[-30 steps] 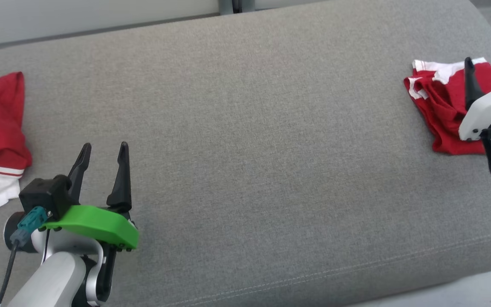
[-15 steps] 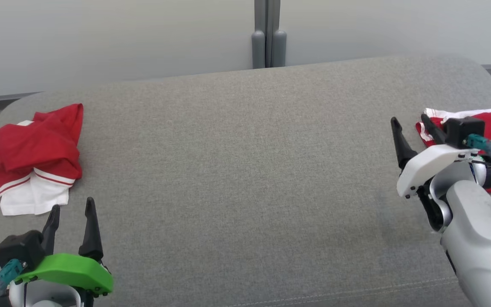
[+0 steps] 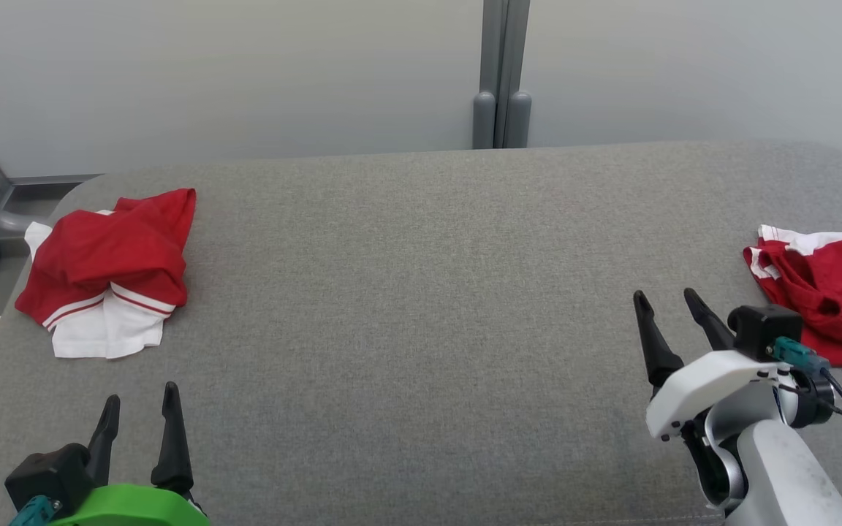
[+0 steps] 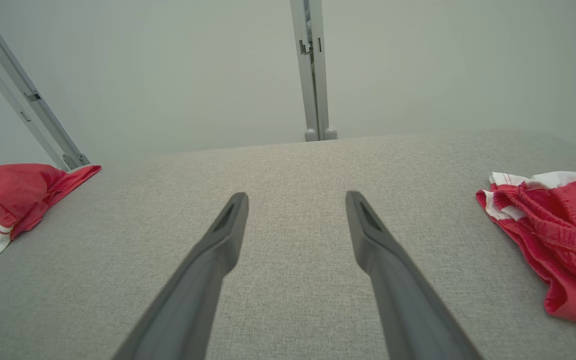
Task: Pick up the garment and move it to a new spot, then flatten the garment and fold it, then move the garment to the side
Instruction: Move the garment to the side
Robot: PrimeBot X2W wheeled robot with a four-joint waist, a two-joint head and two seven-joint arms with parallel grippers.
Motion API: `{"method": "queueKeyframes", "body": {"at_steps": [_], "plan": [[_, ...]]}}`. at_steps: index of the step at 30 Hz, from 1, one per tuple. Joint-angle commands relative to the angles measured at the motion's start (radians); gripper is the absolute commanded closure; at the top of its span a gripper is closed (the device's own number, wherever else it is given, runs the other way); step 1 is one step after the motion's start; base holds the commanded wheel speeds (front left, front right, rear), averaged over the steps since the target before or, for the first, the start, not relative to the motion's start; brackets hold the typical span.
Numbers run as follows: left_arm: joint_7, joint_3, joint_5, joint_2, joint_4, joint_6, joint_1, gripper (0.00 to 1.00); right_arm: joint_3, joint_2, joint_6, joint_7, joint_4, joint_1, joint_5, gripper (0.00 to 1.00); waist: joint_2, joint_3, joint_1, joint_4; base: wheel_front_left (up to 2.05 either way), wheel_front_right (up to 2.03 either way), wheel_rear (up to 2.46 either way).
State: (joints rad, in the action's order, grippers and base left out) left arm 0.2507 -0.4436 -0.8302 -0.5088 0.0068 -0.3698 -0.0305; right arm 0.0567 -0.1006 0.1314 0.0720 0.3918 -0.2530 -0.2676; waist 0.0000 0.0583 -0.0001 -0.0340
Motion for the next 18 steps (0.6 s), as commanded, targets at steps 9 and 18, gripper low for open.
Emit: {"method": "queueKeyframes", "body": {"at_steps": [9, 18], "plan": [[-0.007, -0.023, 0.014, 0.007, 0.004, 0.003, -0.01, 0.0, -0.022, 0.048, -0.001, -0.089, -0.247, 0.19, 0.051, 0.0, 0.0, 0.017, 0.0001, -0.011, 0.0, 0.0, 0.0], [-0.01, -0.034, 0.014, 0.012, 0.02, 0.009, 0.021, 0.0, -0.002, 0.049, -0.001, -0.115, -0.342, 0.257, 0.018, 0.0, 0.0, 0.021, 0.0001, -0.002, 0.0, 0.0, 0.0]]}}
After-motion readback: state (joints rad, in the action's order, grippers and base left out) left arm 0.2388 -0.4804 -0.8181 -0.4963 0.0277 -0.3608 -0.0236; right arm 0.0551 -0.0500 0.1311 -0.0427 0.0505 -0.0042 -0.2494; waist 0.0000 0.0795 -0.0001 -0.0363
